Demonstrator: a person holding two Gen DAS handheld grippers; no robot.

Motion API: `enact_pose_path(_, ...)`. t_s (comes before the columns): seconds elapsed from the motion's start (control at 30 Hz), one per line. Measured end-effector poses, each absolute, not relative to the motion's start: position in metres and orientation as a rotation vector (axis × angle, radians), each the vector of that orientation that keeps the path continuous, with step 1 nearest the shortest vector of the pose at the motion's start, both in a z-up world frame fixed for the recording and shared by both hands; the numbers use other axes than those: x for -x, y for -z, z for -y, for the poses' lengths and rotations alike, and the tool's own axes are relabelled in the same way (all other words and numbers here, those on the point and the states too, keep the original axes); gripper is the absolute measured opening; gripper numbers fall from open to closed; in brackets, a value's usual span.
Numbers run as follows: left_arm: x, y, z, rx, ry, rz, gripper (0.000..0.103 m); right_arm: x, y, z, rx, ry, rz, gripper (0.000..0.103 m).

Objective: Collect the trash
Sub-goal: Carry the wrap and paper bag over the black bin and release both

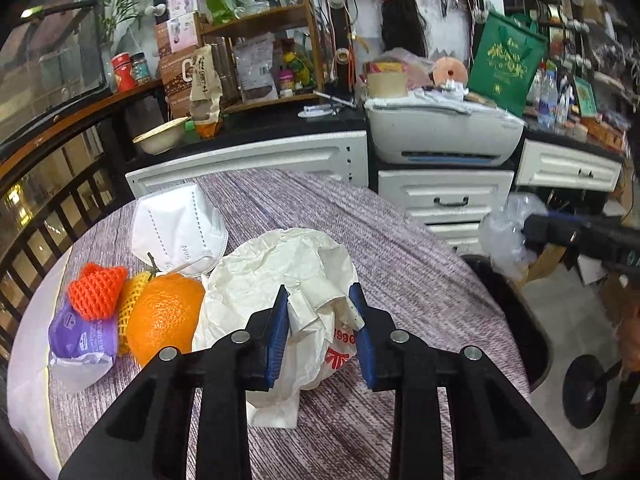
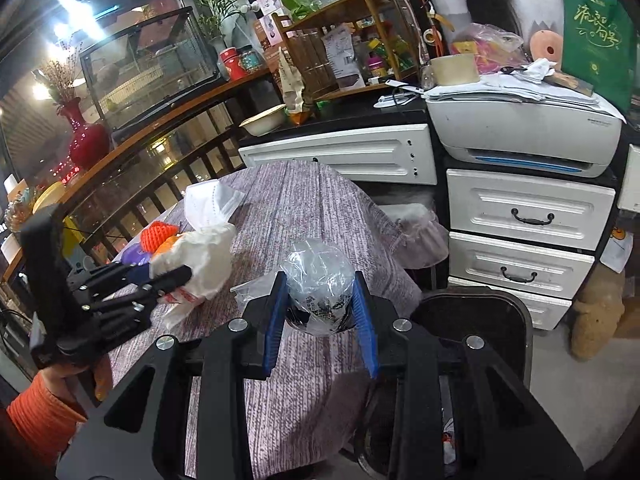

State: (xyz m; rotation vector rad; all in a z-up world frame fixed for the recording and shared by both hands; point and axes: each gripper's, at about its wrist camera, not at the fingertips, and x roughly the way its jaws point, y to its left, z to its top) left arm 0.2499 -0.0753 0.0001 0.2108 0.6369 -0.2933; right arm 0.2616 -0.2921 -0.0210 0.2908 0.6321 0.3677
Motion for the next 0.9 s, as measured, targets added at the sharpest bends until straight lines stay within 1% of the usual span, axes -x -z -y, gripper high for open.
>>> enact_pose_path(0.17, -0.229, -0.02, 0.077, -0.136, 0.338, -0.589, 0.03, -0.244, 0.023, 0.308, -0.309, -0.324, -0.598, 0.033)
enact_pose_path(0.37, -0.199, -0.034, 0.108, -0.089, 0.463, -0.548, 0.03, -0.233, 0.043, 0.34, -0.379, -0.238, -0.619, 0.033)
enact_pose_path(0.53, -0.183, -0.038, 0.141, -0.062, 0.56, -0.537, 0.03, -0.233, 0.073, 0.355, -0.355, -0.109, -0.696, 0.033)
enact_pose_path(0.77, -0.177, -0.021, 0.181, -0.053, 0.627, -0.588, 0.03, -0.237, 0.132, 0.373, -0.347, -0.009, -0.804, 0.034)
enact_pose_path(0.8, -0.177, -0.017, 0.187, -0.055, 0.634, -0.596, 0.03, -0.238, 0.143, 0.375, -0.35, 0.003, -0.825, 0.035)
enact_pose_path(0.87, -0.176, -0.012, 0.193, -0.057, 0.645, -0.609, 0.03, -0.24, 0.163, 0.38, -0.362, 0.024, -0.865, 0.045)
enact_pose_path(0.9, -0.176, -0.009, 0.197, -0.058, 0.649, -0.616, 0.03, -0.239, 0.171, 0.381, -0.371, 0.032, -0.879, 0.053)
